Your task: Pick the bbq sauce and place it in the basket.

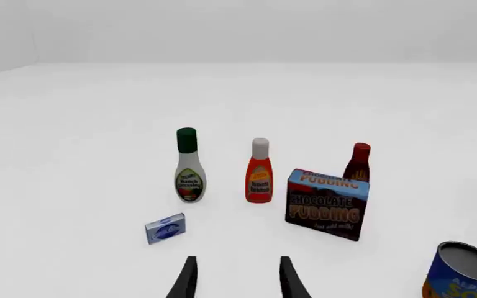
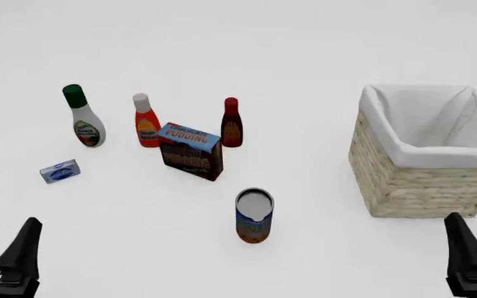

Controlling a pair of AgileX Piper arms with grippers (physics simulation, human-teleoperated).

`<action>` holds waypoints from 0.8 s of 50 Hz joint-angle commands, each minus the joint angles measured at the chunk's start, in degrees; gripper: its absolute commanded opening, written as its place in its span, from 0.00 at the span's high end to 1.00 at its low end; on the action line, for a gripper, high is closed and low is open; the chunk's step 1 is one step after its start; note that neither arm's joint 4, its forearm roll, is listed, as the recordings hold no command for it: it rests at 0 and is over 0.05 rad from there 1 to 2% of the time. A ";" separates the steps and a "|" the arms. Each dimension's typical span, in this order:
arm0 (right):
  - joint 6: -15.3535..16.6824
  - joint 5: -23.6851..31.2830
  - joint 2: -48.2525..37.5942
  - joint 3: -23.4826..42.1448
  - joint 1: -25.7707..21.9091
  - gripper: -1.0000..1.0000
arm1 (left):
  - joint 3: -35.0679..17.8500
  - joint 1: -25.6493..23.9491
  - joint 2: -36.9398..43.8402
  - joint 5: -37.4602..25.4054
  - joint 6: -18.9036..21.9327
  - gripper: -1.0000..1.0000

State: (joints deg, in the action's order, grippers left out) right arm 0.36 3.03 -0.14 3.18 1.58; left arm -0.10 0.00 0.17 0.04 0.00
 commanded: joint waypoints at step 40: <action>2.46 -1.13 -6.48 4.94 -4.27 0.00 | -0.15 0.00 0.25 0.07 0.00 0.00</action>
State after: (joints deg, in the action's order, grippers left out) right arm 1.40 1.47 -2.88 4.06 -1.46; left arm -0.24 0.01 0.42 0.11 0.00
